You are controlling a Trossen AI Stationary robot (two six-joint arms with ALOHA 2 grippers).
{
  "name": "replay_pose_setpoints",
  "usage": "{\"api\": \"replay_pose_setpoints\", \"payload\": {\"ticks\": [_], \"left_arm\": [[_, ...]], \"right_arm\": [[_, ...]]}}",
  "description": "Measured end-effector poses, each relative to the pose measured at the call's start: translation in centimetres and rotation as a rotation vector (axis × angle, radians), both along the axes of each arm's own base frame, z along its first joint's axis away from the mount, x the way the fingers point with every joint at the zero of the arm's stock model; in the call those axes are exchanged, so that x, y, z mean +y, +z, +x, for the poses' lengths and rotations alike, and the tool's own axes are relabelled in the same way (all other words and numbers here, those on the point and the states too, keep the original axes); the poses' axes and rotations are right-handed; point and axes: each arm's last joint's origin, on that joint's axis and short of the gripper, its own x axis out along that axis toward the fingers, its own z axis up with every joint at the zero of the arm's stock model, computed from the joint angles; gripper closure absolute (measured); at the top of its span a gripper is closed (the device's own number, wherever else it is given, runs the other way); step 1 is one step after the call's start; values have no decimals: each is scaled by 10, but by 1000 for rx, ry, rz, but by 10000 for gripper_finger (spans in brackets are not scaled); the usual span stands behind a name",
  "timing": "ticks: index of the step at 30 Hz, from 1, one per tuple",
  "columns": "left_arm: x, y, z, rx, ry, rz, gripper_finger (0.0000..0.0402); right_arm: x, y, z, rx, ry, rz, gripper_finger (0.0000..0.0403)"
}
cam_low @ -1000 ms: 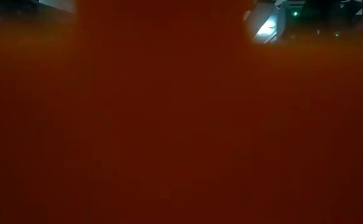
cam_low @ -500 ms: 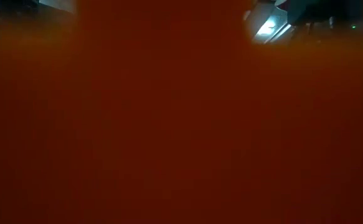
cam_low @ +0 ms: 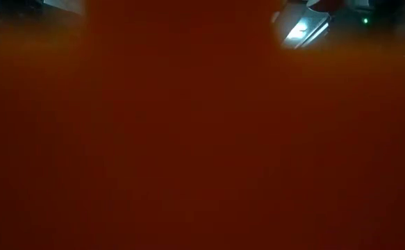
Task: Stack baskets by color
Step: Stack the middle blue bin on the bottom blue bin
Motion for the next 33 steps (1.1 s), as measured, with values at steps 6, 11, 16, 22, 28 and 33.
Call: {"api": "replay_pose_setpoints", "payload": {"ticks": [6, 11, 16, 22, 28, 33], "left_arm": [[0, 0, 0, 0, 0, -1, 388], [0, 0, 0, 0, -1, -2, 388], [0, 0, 0, 0, -1, -3, 388], [0, -1, 0, 6, -1, -2, 388], [0, -1, 0, 5, -4, -12, 388], [0, -1, 0, 4, -8, -24, 388]], "right_arm": [[0, -21, -3, -52, -77, 40, 304], [0, -24, -4, -58, -121, 47, 366], [2, -9, 4, -75, -103, 60, 399], [10, 46, 23, -136, -54, 49, 401], [41, 108, 42, -387, 71, 145, 401], [85, 125, 47, -576, 215, 228, 402]]}}
